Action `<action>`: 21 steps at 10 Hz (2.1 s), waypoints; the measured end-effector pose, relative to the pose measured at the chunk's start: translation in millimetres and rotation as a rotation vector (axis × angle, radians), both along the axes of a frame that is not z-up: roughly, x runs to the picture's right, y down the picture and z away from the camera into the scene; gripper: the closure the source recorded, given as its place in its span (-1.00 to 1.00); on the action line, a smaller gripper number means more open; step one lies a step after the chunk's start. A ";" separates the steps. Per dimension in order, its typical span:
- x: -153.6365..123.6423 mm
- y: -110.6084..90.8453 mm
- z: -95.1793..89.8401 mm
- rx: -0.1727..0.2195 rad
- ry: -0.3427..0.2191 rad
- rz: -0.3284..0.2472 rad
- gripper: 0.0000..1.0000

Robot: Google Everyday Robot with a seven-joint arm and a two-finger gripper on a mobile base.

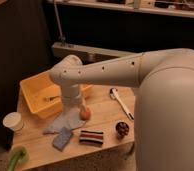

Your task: Wipe table surface with towel

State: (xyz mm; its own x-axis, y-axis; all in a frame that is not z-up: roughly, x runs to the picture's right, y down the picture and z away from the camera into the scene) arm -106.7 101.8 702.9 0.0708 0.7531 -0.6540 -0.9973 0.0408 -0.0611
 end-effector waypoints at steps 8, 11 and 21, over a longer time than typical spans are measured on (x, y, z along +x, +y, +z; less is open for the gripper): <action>0.0 0.2 0.1 0.000 0.000 0.000 -0.30; 0.0 0.2 0.1 -0.001 0.000 0.000 -0.30; -52.7 -7.7 52.9 0.056 -0.188 -0.019 -0.30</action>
State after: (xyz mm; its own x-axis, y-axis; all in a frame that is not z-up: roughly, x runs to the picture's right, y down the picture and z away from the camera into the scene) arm -159.3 94.1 755.9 0.2024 0.7854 -0.5850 -0.9676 0.0682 -0.2432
